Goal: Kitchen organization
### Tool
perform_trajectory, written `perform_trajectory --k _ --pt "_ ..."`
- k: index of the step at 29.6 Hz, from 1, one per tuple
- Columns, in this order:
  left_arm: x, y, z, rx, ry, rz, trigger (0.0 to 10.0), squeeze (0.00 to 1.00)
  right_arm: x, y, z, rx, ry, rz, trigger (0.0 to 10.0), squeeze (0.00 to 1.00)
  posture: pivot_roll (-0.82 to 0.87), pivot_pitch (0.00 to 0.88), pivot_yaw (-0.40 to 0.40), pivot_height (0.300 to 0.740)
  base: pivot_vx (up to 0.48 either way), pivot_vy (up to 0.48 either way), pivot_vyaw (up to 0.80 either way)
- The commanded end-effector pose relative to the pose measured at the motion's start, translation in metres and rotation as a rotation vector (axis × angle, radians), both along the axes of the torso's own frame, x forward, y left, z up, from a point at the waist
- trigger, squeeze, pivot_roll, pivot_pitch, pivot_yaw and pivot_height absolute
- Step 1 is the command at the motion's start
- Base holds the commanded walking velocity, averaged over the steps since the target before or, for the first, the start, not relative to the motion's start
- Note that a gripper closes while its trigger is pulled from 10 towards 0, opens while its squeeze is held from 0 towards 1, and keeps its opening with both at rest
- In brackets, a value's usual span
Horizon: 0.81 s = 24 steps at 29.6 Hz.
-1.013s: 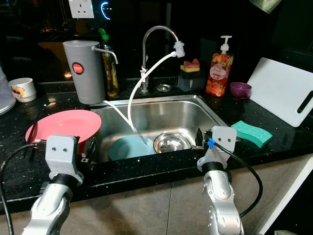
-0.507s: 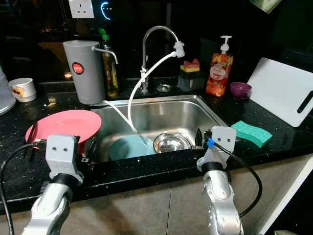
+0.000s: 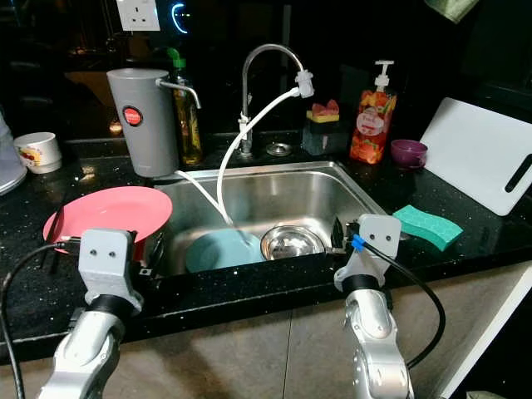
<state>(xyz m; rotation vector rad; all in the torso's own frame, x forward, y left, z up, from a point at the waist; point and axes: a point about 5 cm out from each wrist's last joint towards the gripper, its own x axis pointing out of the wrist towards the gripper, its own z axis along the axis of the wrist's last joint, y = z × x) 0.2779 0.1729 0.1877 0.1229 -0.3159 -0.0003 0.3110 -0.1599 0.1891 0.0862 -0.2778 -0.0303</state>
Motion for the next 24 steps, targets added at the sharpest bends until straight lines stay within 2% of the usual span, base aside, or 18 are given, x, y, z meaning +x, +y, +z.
perform_trajectory --k 1,24 --pt "0.002 0.0001 -0.0031 0.011 0.013 -0.002 10.0 0.0 -0.0007 0.0005 -0.0018 0.005 0.002 0.001 10.0 0.0 0.11 0.024 -0.038 0.74 0.0 0.0 0.0" --pt "0.0016 0.0017 -0.0046 0.016 0.02 0.004 10.0 0.0 -0.0001 0.0015 -0.0026 0.006 0.006 0.002 10.0 0.0 0.11 0.024 -0.038 0.74 0.0 0.0 0.0"
